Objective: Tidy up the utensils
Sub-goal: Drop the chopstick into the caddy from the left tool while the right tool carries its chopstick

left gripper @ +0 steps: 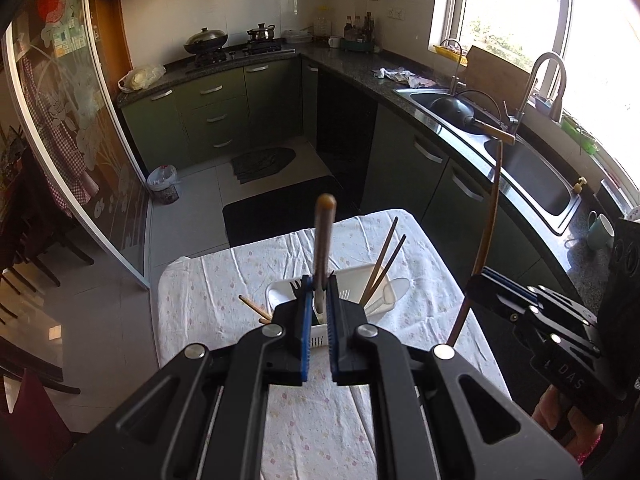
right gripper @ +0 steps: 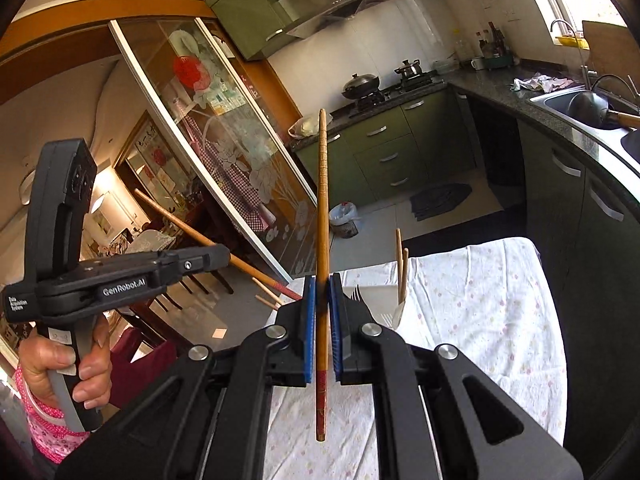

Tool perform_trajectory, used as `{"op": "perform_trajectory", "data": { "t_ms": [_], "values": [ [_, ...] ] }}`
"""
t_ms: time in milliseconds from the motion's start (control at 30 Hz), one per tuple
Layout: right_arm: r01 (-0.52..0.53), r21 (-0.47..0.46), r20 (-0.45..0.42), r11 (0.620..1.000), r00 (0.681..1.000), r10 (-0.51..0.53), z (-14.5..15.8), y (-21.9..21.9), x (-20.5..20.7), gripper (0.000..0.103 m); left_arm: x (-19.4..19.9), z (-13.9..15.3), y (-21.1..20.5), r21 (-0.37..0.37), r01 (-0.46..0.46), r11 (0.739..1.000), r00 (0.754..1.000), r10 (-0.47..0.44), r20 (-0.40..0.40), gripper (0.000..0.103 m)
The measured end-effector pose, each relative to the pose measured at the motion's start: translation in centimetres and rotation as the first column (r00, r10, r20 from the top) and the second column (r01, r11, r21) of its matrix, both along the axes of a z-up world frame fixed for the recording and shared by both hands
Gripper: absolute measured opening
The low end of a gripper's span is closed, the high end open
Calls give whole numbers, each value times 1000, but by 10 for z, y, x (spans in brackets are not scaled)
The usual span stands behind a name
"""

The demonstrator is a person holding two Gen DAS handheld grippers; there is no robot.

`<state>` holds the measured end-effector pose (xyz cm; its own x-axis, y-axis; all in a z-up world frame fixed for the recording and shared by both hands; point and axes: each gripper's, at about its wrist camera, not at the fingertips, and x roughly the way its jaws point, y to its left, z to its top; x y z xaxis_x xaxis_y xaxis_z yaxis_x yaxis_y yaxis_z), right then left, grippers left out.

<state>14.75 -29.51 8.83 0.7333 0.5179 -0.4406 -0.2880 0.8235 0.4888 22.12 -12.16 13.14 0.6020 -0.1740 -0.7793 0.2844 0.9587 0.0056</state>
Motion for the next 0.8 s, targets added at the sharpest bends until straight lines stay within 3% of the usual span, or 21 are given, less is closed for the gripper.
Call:
{"op": "perform_trajectory", "data": {
  "t_ms": [533,800],
  "values": [
    [42,28,13,999,999,-42,12,0,43,8,53,-98,-6,87,-15,996,984,31,-174,7],
    [85,41,44,996,995,-87,13,-1,67,8,61,-132,-9,90,1,996,971,21,-236,7]
  ]
}}
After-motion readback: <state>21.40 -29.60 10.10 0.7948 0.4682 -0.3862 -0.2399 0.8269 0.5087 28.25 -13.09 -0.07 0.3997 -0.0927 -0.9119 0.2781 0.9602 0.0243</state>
